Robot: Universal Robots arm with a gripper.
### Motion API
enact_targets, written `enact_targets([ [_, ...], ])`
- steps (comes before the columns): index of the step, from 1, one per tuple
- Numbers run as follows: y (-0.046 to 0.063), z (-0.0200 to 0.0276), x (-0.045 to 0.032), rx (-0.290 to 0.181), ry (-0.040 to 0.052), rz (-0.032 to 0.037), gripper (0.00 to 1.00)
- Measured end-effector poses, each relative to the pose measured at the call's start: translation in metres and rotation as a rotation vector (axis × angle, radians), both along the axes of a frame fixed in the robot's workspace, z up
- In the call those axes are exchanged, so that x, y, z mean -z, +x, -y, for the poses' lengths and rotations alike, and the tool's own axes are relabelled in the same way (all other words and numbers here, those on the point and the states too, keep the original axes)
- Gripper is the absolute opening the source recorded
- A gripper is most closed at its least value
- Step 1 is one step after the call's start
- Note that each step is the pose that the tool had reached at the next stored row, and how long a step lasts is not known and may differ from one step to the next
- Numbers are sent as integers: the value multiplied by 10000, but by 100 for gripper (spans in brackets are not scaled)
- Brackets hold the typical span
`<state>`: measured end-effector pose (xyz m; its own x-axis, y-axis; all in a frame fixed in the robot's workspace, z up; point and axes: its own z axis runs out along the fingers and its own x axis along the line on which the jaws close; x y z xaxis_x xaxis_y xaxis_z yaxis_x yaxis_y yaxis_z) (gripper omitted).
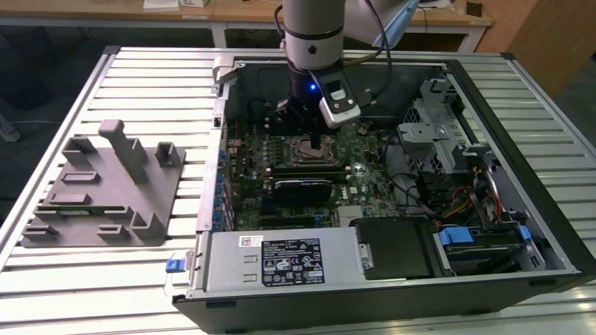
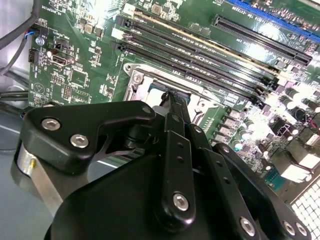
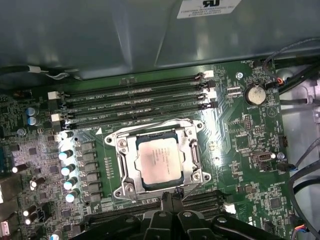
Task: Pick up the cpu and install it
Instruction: 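Install the second cpu locking lever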
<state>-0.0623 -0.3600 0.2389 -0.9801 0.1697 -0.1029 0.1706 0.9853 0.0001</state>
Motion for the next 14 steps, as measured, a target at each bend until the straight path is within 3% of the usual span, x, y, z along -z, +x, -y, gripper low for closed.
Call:
enact_targets([
  [14,0,26,0,0,1,0,11],
])
